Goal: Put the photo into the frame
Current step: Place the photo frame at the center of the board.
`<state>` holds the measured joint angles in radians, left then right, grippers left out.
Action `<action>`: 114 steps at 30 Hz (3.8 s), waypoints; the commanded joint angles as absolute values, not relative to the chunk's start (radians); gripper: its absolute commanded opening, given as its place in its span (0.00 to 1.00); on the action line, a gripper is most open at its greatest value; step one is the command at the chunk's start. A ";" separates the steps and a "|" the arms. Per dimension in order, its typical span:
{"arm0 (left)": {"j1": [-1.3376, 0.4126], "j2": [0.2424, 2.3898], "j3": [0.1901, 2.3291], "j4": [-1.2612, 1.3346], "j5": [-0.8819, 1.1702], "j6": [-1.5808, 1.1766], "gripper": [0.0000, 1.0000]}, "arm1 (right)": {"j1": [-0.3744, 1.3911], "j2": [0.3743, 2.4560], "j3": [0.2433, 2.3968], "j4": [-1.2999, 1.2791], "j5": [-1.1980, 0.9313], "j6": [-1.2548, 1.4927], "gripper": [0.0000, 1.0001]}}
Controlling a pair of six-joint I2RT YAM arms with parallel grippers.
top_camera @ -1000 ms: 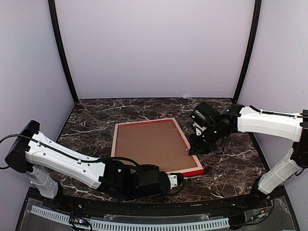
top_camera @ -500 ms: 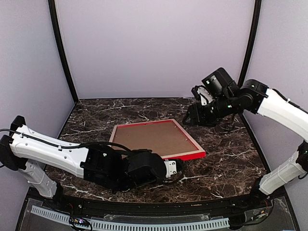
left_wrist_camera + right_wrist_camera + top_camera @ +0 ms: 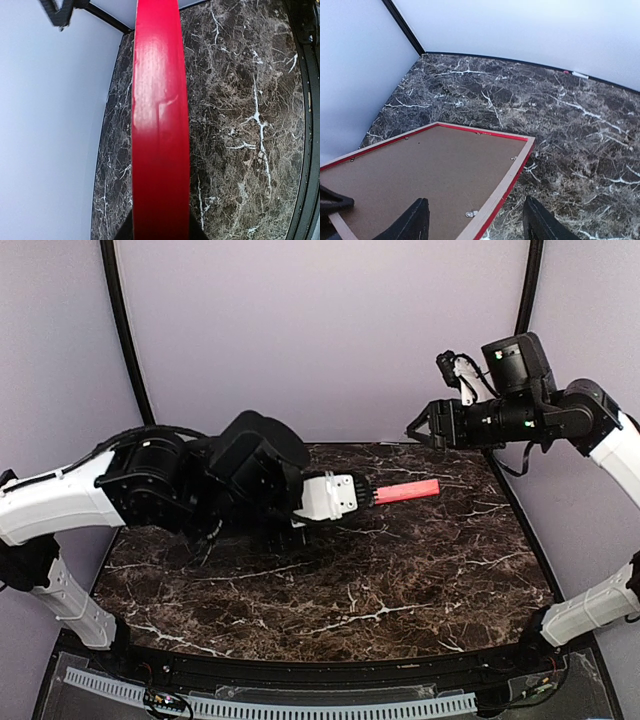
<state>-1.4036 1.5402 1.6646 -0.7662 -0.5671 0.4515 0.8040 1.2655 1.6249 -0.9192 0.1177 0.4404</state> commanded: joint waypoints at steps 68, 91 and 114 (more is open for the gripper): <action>-0.396 1.206 0.893 0.411 0.398 -1.257 0.00 | 0.703 1.246 1.352 -0.667 0.090 0.488 0.77; -0.407 1.217 0.546 0.547 0.381 -1.359 0.38 | 0.571 1.336 1.109 -0.545 0.003 0.493 0.77; -0.556 1.221 0.217 0.543 0.365 -1.352 0.75 | 0.587 1.337 0.866 -0.417 -0.084 0.579 0.77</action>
